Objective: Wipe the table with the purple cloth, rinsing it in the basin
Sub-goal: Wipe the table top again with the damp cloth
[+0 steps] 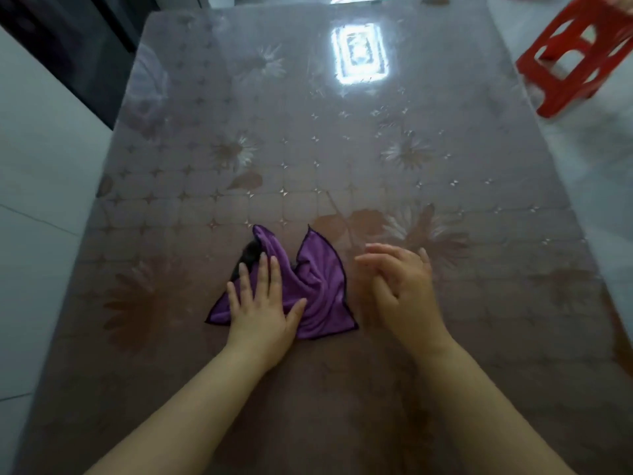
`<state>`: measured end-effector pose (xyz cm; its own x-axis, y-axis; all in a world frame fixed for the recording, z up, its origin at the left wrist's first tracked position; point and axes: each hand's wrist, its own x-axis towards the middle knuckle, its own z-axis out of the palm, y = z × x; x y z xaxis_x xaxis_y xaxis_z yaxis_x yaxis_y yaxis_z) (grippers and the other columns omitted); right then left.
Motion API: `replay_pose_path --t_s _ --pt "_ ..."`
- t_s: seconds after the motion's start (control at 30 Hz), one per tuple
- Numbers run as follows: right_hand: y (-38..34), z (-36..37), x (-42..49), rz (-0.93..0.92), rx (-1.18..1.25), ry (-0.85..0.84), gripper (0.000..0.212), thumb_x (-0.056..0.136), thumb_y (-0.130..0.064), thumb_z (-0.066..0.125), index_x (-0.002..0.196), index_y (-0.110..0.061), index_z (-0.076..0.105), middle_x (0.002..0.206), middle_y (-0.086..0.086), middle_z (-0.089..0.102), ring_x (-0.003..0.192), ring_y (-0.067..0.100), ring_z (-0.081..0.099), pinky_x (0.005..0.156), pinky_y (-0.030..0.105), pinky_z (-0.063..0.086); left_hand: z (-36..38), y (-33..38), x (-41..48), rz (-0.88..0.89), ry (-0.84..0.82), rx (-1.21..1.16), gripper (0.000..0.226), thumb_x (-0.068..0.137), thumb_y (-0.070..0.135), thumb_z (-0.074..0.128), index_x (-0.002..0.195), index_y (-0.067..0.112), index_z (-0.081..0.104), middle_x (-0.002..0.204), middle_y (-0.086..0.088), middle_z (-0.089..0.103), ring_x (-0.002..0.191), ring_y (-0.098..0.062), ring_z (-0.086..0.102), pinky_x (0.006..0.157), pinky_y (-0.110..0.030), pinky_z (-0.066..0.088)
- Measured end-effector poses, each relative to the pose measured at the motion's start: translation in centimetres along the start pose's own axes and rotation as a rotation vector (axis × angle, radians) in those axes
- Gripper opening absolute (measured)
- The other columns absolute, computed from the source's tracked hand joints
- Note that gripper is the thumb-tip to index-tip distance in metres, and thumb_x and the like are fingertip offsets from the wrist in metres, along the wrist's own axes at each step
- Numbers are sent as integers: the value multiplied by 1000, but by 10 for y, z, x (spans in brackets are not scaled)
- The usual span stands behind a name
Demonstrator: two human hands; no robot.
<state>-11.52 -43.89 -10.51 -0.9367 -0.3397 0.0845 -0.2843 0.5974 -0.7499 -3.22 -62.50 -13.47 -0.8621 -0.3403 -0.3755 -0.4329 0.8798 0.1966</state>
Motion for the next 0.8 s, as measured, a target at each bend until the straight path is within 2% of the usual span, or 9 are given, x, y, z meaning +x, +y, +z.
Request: replay_pose_path --t_s 0.03,0.1,0.2,0.3,0.37,0.5,0.6,0.7,0.8 --pt "11 -14 -8 58 37 54 28 79 -21 45 91 -35 66 106 -18 62 108 7 53 110 45 23 -1 3 11 -3 -14 51 78 87 62 17 132 23 -32 144 3 -36 135 -32 -27 110 -49 -14" --pt "29 -35 -28 152 87 129 30 78 -15 46 87 -40 61 101 -27 58 103 3 53 101 35 38 -10 7 40 35 -19 84 78 86 61 21 135 27 -29 146 4 -35 135 -35 -27 109 -54 -13" --pt "47 -52 -67 239 75 220 25 76 -27 44 89 -41 60 104 -29 59 103 0 53 96 14 36 -33 21 103 54 -11 106 75 85 63 21 140 31 -18 151 5 -25 136 -37 -22 109 -57 -10" --pt "58 -51 -103 295 -44 195 30 76 -32 43 100 -36 60 108 -26 56 104 5 50 95 6 30 -45 58 147 27 -12 128 74 86 62 20 142 27 -15 152 1 -22 136 -40 -20 109 -60 -8" --pt "61 -44 -120 299 -141 160 38 77 -33 44 111 -29 60 115 -14 53 107 11 47 98 11 29 -38 90 147 100 4 175 72 89 58 19 142 24 -14 152 0 -21 136 -40 -20 108 -61 -7" --pt "57 -42 -126 329 -203 83 51 79 -38 40 127 -24 53 131 -2 48 121 10 36 108 43 31 9 150 72 542 -10 234 72 88 57 23 142 29 -14 153 3 -17 137 -35 -21 109 -57 -12" --pt "61 -58 -115 309 -184 52 53 80 -38 40 132 -26 46 137 -1 42 127 9 29 112 39 22 34 167 21 700 -31 310 71 84 64 16 140 33 -17 153 6 -16 137 -31 -24 108 -53 -17" --pt "75 -86 -106 244 -143 53 51 81 -37 42 132 -32 39 135 -11 37 126 3 27 108 29 22 31 162 41 545 51 295 78 75 72 7 139 36 -18 154 8 -13 139 -30 -19 109 -51 -15" --pt "96 -115 -110 160 -123 -6 52 81 -32 46 131 -37 33 133 -17 32 123 -5 22 104 23 21 8 159 87 137 45 183 76 81 70 15 140 33 -16 153 6 -18 139 -35 -17 110 -55 -10"
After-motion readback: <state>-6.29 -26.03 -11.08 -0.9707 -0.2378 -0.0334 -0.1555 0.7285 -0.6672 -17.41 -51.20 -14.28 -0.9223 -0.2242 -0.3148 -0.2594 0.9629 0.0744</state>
